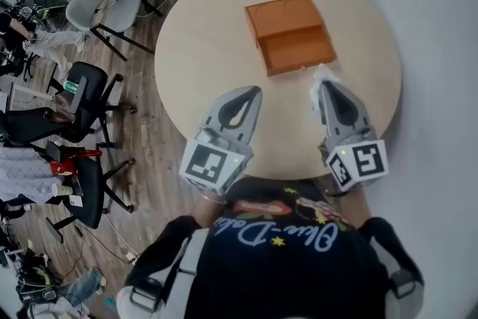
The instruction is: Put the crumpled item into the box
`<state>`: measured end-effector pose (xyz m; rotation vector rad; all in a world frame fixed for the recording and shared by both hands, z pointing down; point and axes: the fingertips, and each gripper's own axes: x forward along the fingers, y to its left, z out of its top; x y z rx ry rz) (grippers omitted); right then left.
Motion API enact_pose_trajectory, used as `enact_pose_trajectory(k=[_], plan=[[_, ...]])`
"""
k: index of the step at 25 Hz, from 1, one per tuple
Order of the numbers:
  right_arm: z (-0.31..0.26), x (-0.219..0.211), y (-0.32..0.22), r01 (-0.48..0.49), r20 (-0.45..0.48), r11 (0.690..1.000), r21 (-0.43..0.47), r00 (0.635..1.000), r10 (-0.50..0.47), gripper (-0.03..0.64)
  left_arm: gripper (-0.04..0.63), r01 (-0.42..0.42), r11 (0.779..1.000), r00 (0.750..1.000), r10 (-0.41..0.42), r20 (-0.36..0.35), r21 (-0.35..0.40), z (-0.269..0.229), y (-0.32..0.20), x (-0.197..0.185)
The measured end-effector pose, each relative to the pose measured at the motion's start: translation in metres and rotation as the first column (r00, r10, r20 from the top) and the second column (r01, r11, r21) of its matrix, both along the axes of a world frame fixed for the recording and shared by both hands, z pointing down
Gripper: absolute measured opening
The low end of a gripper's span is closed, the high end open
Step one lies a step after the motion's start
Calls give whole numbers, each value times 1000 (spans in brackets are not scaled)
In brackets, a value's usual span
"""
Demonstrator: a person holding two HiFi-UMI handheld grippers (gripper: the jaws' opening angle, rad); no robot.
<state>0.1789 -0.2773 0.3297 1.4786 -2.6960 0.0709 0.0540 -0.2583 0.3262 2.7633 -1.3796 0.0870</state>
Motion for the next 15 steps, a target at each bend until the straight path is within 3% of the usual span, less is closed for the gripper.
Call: enact_pose_trajectory(k=[15], plan=[[46,-28,-88,-15,-98,997,-73,995,7,2,-8,-6,1000,1000,6,-11,-29,31,-55,-28]])
